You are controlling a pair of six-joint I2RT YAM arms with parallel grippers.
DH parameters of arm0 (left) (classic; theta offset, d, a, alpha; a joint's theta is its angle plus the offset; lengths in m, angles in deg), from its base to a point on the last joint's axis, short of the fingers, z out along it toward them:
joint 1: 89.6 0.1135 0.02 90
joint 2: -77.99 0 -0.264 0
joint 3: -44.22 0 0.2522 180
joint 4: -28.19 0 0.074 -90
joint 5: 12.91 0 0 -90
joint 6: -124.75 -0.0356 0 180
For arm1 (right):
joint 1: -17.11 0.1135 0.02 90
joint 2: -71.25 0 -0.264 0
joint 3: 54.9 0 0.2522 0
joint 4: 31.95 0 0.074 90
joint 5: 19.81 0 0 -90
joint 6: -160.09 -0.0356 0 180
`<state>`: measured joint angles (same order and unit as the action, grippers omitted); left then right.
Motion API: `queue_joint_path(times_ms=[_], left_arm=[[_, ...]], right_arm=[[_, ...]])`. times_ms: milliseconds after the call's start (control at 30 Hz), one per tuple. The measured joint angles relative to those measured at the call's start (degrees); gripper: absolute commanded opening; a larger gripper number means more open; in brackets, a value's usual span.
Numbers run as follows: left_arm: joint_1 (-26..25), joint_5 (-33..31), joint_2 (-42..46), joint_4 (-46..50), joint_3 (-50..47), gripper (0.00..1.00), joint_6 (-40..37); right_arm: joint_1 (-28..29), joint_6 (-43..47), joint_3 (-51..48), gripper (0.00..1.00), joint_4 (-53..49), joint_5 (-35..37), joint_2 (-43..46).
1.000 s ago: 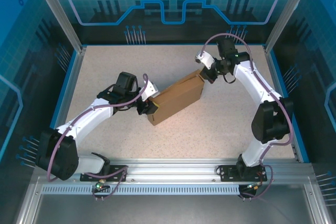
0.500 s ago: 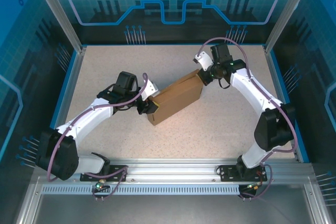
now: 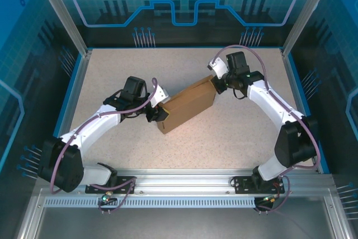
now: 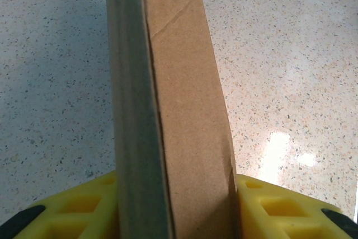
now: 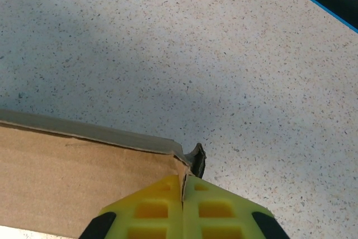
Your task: Fold the paper box
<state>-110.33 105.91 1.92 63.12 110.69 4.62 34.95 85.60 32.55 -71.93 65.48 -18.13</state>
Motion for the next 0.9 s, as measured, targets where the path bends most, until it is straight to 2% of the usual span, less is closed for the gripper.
queue_joint_path(times_ms=[600, 900], left_arm=[[-0.1, -0.5, -1.3, -0.4, 1.1, 0.33, -0.5], [-0.2, -1.6, -5.1, 0.5, 5.6, 0.51, -3.3]], right_arm=[[0.5, -6.7, -10.1, 0.02, 10.6, 2.5, 5.8], [0.9, -10.8, -11.9, 0.02, 13.2, 7.4, 7.0]])
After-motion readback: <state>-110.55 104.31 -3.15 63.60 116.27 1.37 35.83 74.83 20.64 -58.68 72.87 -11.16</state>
